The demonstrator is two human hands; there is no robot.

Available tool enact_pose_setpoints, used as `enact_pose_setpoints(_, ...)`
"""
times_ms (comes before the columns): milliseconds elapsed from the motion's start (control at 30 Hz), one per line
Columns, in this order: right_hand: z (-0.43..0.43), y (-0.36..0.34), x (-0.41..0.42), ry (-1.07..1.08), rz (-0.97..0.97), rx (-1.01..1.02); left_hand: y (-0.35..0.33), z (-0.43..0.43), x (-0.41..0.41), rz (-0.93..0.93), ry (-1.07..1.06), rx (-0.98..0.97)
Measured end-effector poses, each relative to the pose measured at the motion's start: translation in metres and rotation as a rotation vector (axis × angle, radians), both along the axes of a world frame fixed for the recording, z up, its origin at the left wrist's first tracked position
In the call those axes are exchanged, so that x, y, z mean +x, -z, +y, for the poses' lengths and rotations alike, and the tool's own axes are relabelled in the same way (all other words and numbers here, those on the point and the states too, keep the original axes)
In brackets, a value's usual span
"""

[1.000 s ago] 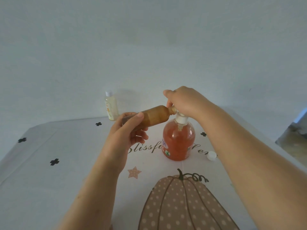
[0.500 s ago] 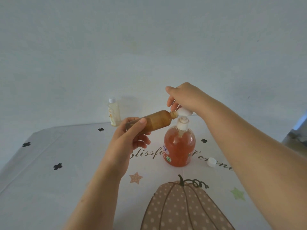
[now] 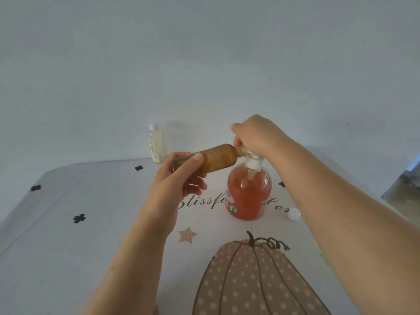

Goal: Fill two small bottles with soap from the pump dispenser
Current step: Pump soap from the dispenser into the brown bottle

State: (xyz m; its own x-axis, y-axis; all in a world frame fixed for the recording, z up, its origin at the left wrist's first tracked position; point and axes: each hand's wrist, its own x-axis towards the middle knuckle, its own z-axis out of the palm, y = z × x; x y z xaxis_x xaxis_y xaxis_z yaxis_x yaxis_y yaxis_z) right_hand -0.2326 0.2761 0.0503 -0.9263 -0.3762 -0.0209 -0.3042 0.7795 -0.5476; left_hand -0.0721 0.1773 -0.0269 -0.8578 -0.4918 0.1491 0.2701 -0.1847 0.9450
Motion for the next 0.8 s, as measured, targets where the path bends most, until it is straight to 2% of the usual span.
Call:
enact_pose_setpoints(167, -0.002, 0.003, 0.000, 0.014, -0.004, 0.004, 0.000, 0.002, 0.000, -0.007, -0.003, 0.006)
enact_pose_setpoints(467, 0.003, -0.011, -0.001, -0.030, 0.098, 0.023, -0.004, 0.003, 0.001, 0.030, 0.003, -0.012)
enact_pose_setpoints(800, 0.002, -0.007, 0.000, -0.016, 0.042, -0.043, -0.004, 0.003, 0.003, 0.024, -0.005, -0.019)
